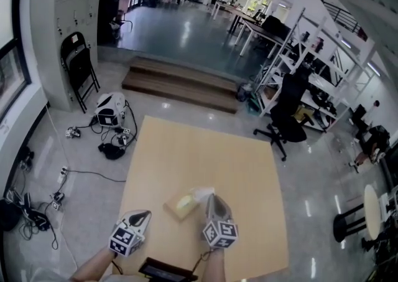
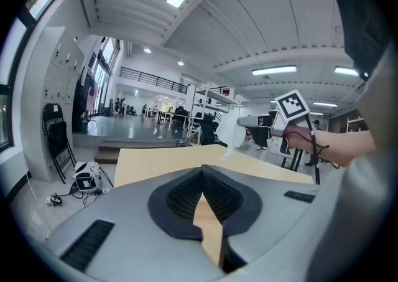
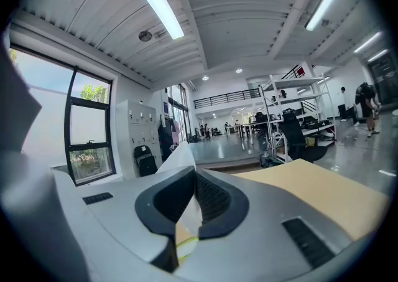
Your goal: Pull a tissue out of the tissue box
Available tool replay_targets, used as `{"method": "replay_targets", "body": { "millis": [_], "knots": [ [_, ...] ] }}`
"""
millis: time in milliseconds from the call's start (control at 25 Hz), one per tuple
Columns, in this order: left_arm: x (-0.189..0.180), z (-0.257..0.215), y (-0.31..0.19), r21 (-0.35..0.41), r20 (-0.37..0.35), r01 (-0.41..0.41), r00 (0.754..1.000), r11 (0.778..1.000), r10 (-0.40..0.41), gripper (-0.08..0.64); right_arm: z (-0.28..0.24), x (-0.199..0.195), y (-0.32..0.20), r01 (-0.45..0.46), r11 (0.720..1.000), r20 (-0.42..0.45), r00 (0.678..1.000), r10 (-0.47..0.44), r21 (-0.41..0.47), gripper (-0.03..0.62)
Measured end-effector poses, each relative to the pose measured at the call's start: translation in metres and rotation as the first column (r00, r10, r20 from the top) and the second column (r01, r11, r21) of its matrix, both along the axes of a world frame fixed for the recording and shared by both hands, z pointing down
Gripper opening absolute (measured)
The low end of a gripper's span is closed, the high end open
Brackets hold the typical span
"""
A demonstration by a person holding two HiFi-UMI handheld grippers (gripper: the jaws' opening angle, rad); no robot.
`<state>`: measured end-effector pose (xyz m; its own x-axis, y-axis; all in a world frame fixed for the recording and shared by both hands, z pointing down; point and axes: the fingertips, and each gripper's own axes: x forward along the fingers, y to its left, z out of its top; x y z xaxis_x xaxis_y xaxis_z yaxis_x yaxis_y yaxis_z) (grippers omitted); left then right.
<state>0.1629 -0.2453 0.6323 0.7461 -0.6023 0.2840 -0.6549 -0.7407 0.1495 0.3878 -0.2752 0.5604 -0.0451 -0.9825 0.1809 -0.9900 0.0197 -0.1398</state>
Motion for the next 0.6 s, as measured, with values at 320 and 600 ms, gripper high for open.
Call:
{"method": "replay_targets", "body": {
  "millis": [320, 600],
  "knots": [
    [0.002, -0.016, 0.002, 0.03, -0.027, -0.005, 1.0, 1.0, 0.005, 0.006, -0.007, -0.012, 0.049, -0.018, 0.999, 0.018, 1.0, 0.017, 0.03, 0.005],
    [0.0, -0.025, 0.006, 0.058, -0.03, -0.022, 0.999, 0.998, 0.024, 0.006, 0.0, -0.027, 0.09, -0.048, 0.999, 0.003, 0.999, 0.048, 0.017, 0.005]
  ]
}}
